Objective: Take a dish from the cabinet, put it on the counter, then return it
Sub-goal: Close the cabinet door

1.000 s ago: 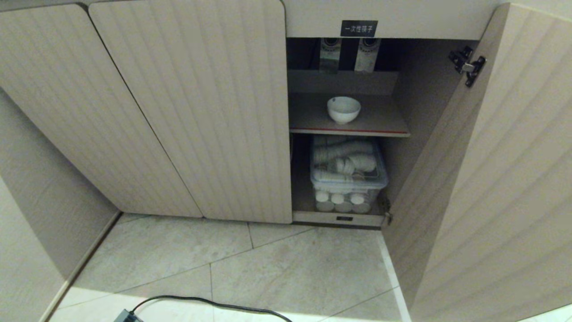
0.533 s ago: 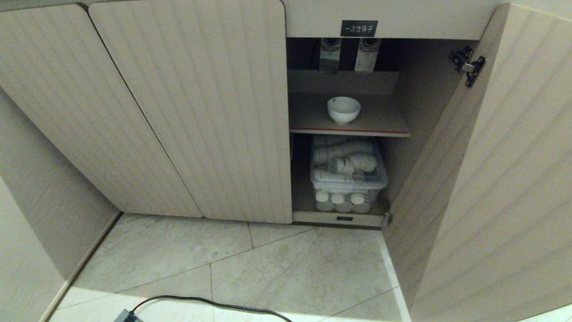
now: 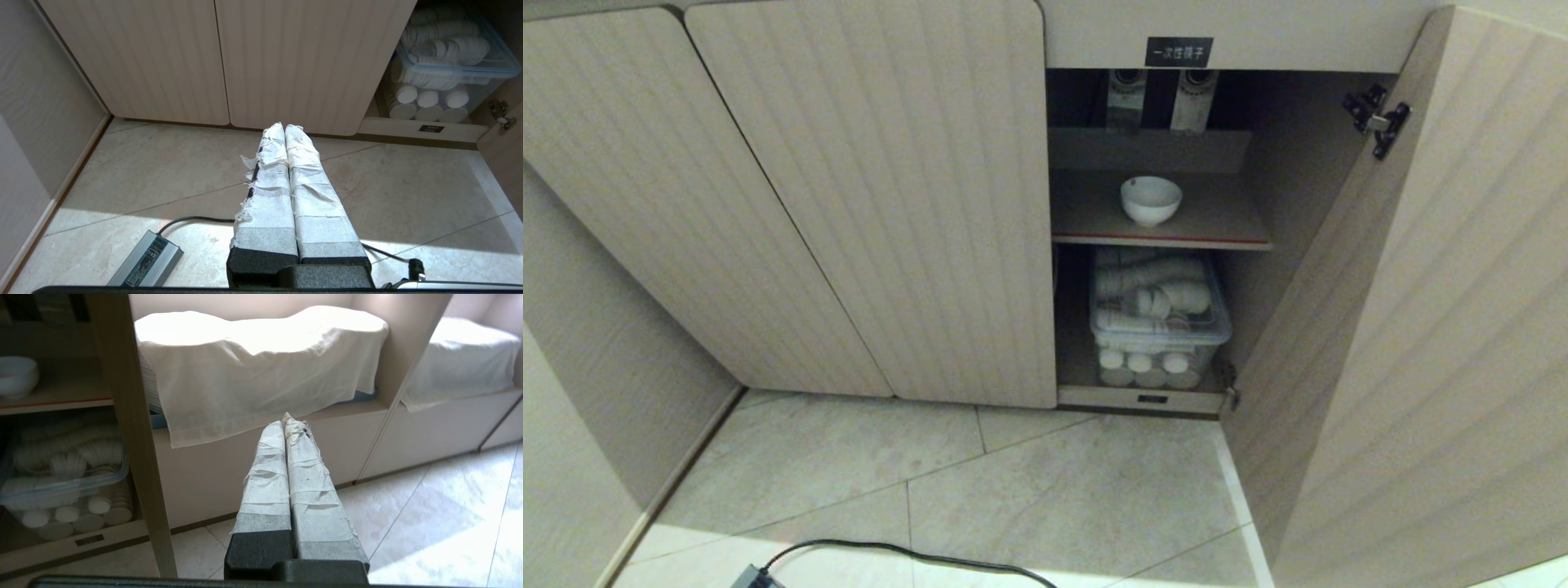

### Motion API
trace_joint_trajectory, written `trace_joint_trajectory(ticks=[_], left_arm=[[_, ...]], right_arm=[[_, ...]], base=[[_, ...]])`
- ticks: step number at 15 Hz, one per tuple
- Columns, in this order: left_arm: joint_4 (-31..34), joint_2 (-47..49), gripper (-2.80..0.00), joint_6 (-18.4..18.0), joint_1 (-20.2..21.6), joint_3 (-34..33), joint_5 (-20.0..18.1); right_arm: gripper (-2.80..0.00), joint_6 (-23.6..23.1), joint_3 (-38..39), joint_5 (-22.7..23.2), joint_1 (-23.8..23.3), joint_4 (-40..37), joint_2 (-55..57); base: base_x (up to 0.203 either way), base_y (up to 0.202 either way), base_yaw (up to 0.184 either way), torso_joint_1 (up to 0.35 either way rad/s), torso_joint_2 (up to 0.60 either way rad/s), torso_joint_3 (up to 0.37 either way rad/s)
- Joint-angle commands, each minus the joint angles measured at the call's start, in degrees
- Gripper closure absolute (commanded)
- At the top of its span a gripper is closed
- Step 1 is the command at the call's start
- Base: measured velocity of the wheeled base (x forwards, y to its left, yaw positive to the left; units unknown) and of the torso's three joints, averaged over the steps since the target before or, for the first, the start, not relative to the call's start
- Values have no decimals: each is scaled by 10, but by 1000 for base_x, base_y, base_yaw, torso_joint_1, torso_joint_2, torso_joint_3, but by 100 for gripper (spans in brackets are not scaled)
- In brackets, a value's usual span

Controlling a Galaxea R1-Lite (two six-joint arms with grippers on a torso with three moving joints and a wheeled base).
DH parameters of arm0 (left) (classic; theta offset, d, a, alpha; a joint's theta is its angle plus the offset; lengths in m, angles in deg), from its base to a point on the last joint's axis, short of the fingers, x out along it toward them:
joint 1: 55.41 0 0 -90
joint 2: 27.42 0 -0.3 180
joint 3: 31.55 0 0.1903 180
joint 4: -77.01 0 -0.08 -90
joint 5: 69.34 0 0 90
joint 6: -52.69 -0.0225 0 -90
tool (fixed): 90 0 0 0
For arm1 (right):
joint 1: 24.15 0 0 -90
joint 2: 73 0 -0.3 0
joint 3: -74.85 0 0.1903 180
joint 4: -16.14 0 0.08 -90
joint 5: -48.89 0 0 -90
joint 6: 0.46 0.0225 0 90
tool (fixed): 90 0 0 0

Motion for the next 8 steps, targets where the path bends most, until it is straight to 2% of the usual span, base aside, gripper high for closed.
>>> trace_joint_trajectory(ticks=[1, 3, 8], left_arm=[[0, 0, 0, 0, 0, 0, 0], [0, 0, 0, 0, 0, 0, 0], [0, 0, 0, 0, 0, 0, 0]], right_arm=[[0, 14, -7, -5, -13, 1, 35], [0, 57, -9, -4, -57, -12, 45], [0, 145, -12, 1, -75, -51, 61]], base=[[0, 0, 0, 0, 0, 0], [0, 0, 0, 0, 0, 0], [0, 0, 0, 0, 0, 0]])
